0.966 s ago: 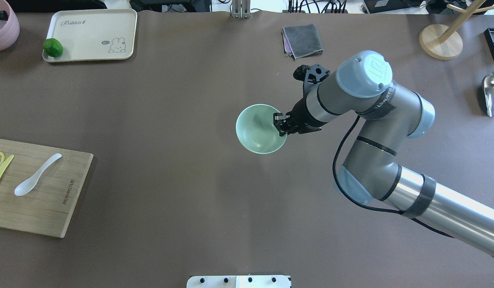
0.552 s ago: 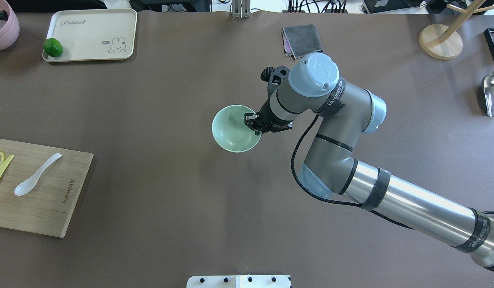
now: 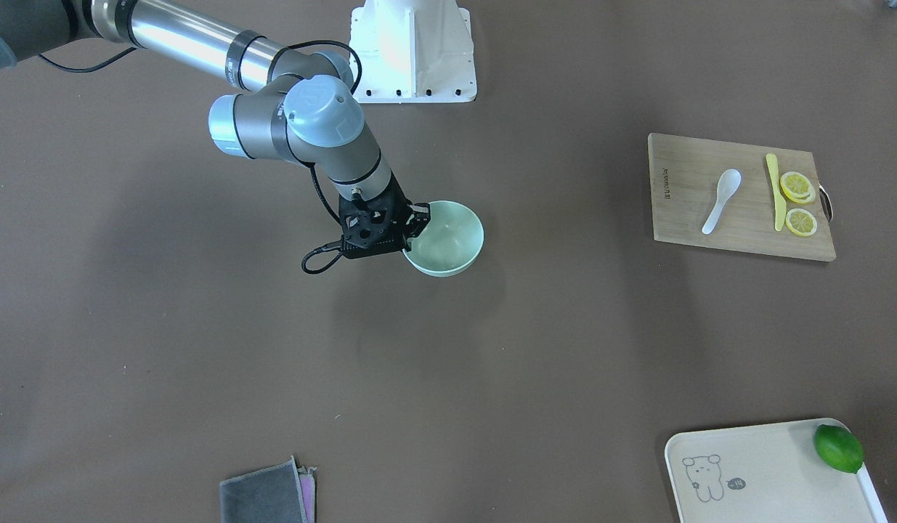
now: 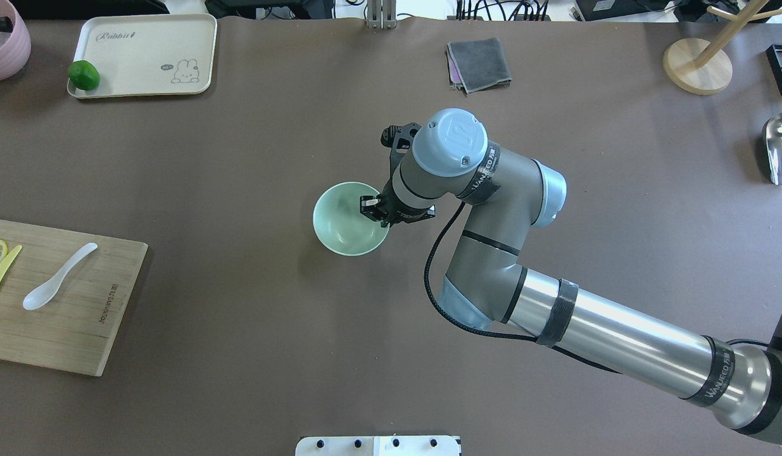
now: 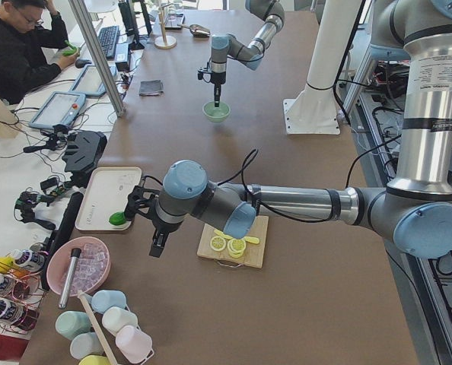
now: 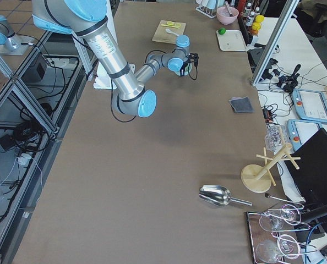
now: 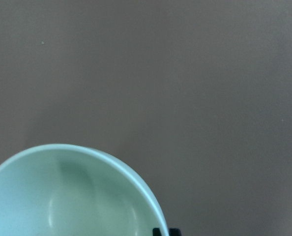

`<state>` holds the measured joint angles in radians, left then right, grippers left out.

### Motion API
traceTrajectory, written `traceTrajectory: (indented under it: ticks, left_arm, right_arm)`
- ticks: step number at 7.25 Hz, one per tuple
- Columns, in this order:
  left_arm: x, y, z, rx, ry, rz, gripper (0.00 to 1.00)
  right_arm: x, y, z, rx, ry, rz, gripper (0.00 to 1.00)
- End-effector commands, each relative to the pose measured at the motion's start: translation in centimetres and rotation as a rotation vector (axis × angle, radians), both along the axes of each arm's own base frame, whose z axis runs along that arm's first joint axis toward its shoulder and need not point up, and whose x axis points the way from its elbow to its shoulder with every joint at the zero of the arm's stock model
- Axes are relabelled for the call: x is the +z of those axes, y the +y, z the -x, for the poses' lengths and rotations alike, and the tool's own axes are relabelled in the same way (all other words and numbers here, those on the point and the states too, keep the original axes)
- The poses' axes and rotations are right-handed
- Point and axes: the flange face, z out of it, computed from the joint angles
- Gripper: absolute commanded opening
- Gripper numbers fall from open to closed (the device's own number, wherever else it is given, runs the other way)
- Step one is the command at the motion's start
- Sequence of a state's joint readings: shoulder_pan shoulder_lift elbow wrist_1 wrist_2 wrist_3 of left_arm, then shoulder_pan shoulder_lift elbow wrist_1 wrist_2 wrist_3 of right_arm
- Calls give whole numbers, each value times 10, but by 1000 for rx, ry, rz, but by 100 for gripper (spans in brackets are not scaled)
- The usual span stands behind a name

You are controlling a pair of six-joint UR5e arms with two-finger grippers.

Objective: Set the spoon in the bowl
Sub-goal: 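Grip the bowl rim with the right gripper and slide it toward the table center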

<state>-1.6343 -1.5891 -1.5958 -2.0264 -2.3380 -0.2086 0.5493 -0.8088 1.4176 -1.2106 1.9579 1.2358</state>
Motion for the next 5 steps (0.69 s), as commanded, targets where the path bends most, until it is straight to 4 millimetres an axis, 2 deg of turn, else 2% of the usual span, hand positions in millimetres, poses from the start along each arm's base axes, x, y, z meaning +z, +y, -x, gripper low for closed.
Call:
traceTrajectory:
  ticks: [1, 3, 4, 5]
  left_arm:
    - [1, 0, -1, 2, 3, 2, 98]
    - [0, -6, -11, 22, 3, 0, 98]
    - [-5, -10, -16, 33, 2, -9, 98]
    - [-5, -11, -18, 35, 3, -8, 98]
  right_arm:
    - [9, 0, 4, 1, 18, -3, 0]
    - [15, -10, -4, 16, 27, 0, 0]
    - [22, -14, -8, 22, 35, 6, 31]
    - [21, -14, -8, 32, 32, 18, 99]
